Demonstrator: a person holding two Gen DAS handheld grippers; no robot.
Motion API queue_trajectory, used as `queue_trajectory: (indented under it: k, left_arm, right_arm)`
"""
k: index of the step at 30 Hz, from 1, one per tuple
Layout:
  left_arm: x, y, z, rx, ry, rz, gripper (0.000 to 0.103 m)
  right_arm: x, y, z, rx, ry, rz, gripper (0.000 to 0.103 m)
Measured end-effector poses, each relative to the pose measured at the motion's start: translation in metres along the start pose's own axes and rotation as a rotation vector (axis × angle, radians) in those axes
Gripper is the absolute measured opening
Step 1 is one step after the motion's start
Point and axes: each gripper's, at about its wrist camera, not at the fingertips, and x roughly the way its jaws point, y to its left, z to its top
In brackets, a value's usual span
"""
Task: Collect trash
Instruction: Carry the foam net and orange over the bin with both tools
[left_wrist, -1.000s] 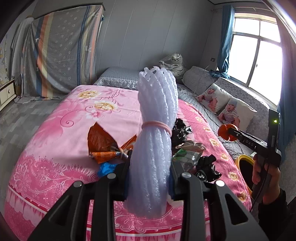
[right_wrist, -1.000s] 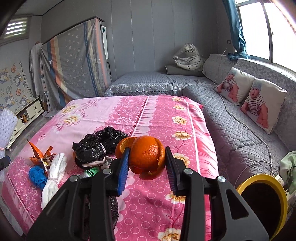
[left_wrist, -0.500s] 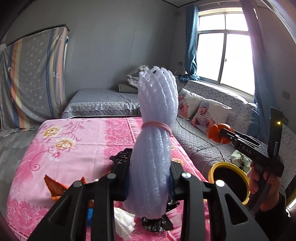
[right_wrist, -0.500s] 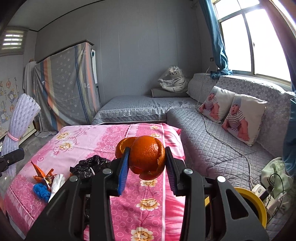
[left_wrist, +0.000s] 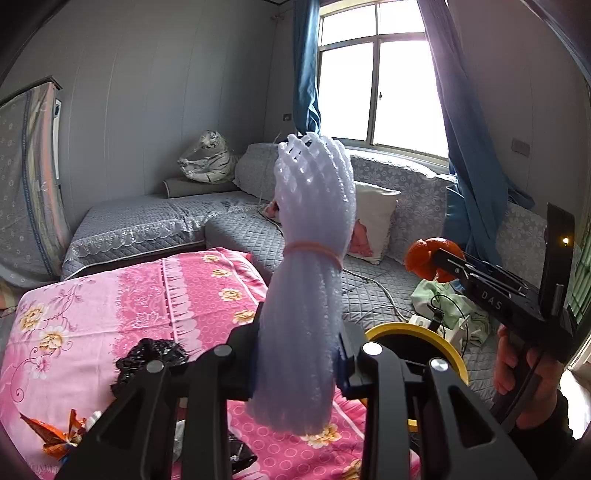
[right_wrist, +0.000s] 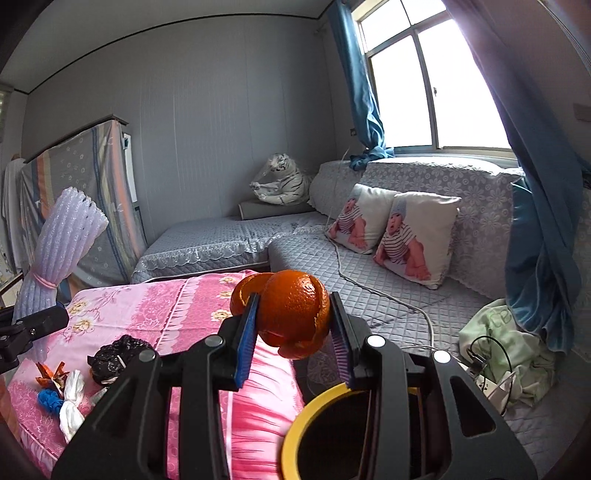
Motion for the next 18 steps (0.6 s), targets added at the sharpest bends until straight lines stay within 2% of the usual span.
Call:
queue_trajectory:
  k: [8,12,18]
  left_arm:
    - [0.059,-0.050,0.012,0.044,0.072,-0.102,0.029]
    - [0.088,-0.075,0.018,0.074,0.092,-0.127,0.029]
    - [0.134,-0.100,0.001,0.084,0.172,-0.184,0.029]
  right_arm:
    - [-0.009,-0.061,-0.017,0.069,0.012,-0.115,0.035]
    - [-0.005,-0.080,-0.030,0.096,0.037,-0.161,0.035]
    - [0.013,-0.103,-0.055,0.145,0.095,-0.198,0.035]
